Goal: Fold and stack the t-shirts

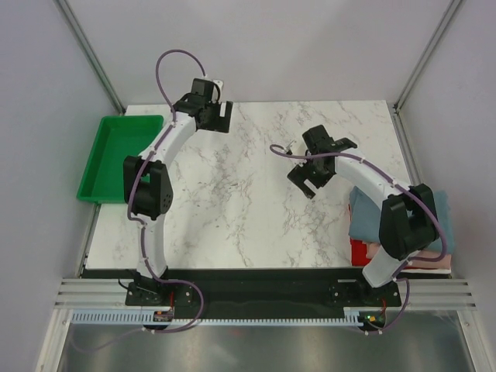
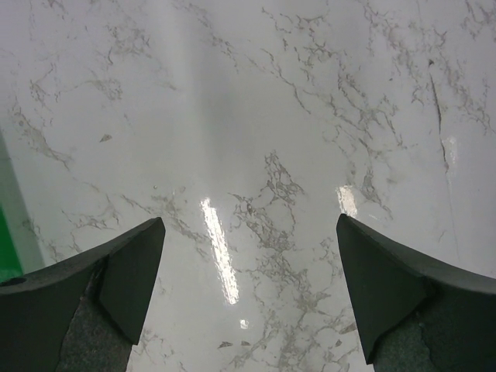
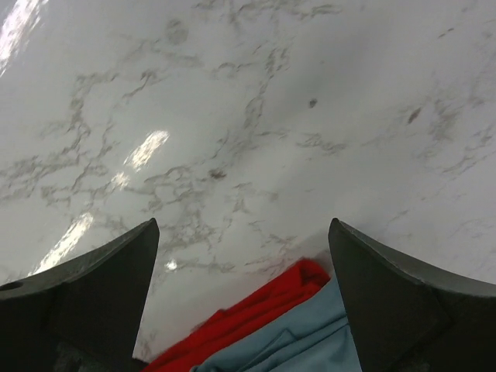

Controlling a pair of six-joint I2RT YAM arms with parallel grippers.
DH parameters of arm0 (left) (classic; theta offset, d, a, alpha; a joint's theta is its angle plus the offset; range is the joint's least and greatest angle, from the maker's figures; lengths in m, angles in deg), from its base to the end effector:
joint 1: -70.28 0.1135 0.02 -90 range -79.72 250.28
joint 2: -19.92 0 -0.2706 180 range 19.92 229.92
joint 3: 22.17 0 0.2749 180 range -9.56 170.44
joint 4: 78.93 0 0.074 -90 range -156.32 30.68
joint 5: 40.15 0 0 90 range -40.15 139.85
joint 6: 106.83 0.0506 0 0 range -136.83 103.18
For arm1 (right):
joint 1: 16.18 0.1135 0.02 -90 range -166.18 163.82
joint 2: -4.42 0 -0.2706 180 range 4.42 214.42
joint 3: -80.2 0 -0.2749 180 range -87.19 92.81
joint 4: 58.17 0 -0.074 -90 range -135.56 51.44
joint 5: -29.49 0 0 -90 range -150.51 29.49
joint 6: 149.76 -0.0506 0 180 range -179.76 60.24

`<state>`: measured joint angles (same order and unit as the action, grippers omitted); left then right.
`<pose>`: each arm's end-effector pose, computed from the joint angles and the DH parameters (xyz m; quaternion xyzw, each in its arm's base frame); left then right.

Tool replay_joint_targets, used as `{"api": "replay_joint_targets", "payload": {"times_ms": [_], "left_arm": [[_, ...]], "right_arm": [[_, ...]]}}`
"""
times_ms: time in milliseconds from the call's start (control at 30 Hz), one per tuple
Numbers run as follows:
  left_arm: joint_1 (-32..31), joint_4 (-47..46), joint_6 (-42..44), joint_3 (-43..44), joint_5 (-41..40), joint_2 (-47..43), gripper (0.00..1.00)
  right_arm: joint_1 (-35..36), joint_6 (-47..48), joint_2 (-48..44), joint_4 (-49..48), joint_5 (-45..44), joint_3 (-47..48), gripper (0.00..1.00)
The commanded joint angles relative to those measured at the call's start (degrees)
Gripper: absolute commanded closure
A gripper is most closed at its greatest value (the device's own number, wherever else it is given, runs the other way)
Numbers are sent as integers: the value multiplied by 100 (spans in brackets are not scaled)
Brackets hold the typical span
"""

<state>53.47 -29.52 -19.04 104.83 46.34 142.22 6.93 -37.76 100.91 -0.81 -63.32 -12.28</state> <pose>0.5054 -0.1495 0.2772 0.1055 0.9165 -0.0357 0.3842 0.3432 0.1438 0.2254 -0.3707 0.9055 -0.0220 0.2053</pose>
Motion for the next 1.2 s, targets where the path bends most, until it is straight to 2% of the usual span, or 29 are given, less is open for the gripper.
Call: {"api": "replay_joint_targets", "payload": {"times_ms": [0, 200, 500, 633, 900, 1167], "left_arm": [[91, -190, -33, -285, -80, -355, 0], [196, -418, -59, -988, -150, -812, 0], [232, -788, -130, -1726, -203, -1445, 0], [232, -858, -51, -1920, -194, -1683, 0], [240, -1087, -103, -2201, -203, -1876, 0], [232, -1157, -33, -2316, -203, -2017, 0]], "right_arm": [[-35, 550, -489, 1193, 948, -82, 2], [-316, 1473, -701, 2668, 1344, -669, 2], [-404, 1711, -1264, 2477, 756, -1778, 2], [-439, 1772, -1676, 2591, 466, -1919, 2], [-457, 2001, -2818, 3469, 9, -2244, 2], [-466, 1957, -3013, 3760, 245, -2192, 2]]}}
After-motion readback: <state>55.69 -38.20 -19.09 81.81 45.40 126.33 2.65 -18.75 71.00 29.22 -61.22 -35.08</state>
